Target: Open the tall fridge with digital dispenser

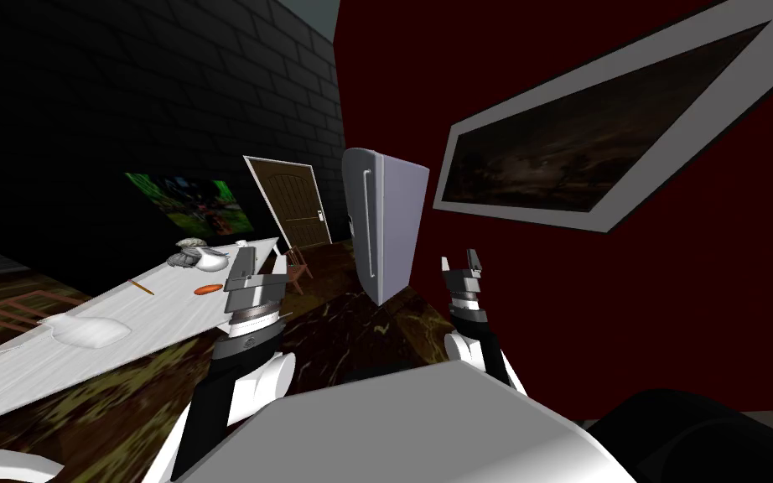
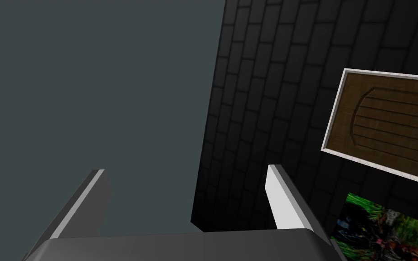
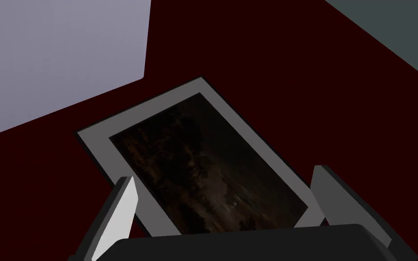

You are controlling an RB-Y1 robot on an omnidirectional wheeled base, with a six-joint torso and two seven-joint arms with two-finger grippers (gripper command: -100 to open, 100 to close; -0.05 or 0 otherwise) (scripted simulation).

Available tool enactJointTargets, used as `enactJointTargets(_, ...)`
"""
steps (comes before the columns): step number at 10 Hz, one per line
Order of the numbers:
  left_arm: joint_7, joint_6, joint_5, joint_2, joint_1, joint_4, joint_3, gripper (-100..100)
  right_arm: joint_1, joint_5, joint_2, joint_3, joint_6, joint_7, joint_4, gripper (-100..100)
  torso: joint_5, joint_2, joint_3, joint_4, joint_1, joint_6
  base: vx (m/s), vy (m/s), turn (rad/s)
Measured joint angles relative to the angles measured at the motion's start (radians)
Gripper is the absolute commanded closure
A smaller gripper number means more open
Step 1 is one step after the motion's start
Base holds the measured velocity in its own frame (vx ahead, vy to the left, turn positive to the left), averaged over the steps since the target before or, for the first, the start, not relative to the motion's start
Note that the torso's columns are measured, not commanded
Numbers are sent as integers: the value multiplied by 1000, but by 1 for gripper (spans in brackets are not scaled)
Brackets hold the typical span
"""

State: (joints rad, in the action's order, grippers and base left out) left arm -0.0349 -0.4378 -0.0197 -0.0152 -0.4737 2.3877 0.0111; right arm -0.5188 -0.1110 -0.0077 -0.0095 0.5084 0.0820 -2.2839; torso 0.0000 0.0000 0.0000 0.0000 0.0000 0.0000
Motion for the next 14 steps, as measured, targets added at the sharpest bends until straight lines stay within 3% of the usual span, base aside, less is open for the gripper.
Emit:
enactJointTargets(2, 0, 0, 0, 0, 0, 0, 0, 0, 0, 0, 0, 0, 0, 0, 0, 0, 0, 104, -209, 105, 0, 0, 0, 0, 0)
enactJointTargets(9, 0, 0, 0, 0, 0, 0, 0, 0, 0, 0, 0, 0, 0, 0, 0, 0, 0, 618, -1234, 617, 0, 0, 0, 0, 0)
enactJointTargets(10, 0, 0, 0, 0, 0, 0, 0, 0, 0, 0, 0, 0, 0, 0, 0, -100, 0, 691, -1382, 691, 0, 0, 18, -3, 65)
enactJointTargets(11, 0, 0, 0, 0, 0, 0, 0, 0, 1, -6, -15, 1, 1, 6, 2, -100, 0, 725, -1451, 724, 0, 0, 33, -10, 140)
enactJointTargets(14, 0, 0, 0, 0, 0, 0, 0, 0, 4, -42, -70, 5, 10, 51, 10, -100, 0, 737, -1477, 737, -1, 0, 47, -26, 156)
